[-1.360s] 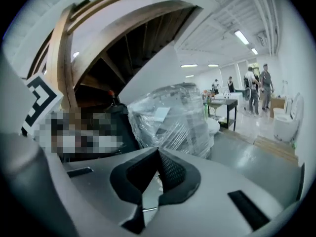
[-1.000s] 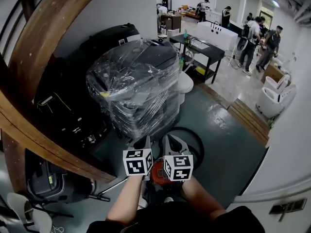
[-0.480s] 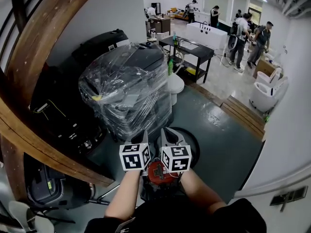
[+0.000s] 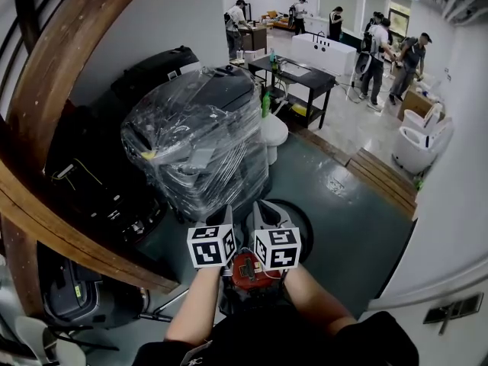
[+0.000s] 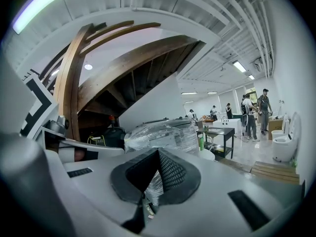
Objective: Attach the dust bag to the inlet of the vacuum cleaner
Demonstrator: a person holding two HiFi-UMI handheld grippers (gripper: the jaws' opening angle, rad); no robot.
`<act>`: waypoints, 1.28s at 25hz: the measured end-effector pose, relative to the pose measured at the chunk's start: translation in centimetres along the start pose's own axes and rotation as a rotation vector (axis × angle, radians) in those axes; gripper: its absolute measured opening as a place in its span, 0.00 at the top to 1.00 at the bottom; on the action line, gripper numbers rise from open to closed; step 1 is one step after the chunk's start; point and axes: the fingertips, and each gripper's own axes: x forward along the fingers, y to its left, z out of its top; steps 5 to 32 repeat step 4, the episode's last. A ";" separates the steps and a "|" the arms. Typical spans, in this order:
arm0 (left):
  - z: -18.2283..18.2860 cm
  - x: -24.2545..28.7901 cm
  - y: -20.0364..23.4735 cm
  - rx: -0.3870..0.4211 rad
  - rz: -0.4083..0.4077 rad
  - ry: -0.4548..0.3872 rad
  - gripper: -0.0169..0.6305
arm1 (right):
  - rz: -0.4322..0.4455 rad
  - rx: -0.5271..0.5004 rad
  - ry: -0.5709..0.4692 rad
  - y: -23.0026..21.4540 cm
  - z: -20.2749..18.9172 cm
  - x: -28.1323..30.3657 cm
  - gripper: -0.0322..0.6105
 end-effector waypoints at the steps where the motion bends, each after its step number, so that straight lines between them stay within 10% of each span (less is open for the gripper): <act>1: 0.0 0.1 -0.1 0.000 0.001 -0.002 0.98 | 0.002 0.000 0.000 -0.1 0.0 0.0 0.95; 32: 0.0 0.4 -0.4 0.002 0.004 -0.007 0.98 | 0.006 0.001 0.001 -0.6 0.0 -0.1 0.95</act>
